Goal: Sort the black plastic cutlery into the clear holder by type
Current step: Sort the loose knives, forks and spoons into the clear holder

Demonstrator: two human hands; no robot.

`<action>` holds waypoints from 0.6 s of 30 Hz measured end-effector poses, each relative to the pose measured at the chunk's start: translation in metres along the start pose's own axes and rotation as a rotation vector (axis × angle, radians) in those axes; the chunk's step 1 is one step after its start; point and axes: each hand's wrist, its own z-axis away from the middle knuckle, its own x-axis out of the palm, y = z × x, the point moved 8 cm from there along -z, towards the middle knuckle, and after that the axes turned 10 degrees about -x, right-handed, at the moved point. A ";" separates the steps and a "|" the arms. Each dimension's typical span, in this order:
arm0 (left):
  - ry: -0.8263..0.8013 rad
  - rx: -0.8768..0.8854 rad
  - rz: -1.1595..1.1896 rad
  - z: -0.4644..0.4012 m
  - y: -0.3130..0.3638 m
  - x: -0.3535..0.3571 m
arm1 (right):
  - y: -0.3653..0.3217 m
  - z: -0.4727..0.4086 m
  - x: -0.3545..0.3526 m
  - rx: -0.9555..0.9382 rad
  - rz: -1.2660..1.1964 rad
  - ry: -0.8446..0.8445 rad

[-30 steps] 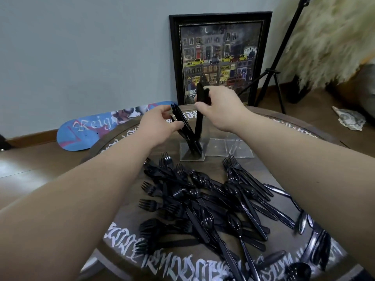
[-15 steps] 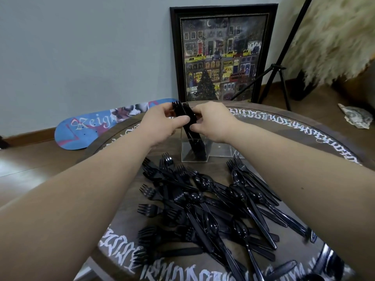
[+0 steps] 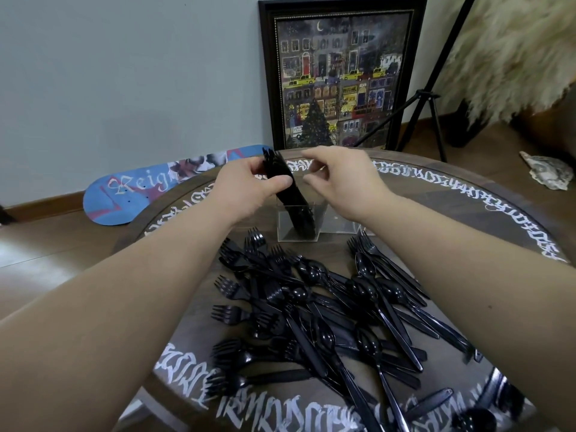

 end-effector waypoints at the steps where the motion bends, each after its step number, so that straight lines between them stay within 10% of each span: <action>1: 0.024 -0.002 -0.050 0.004 -0.003 -0.002 | 0.005 0.008 -0.009 0.011 0.042 0.044; 18: 0.095 -0.114 -0.185 0.019 -0.027 0.041 | 0.060 0.065 -0.004 0.172 0.259 -0.224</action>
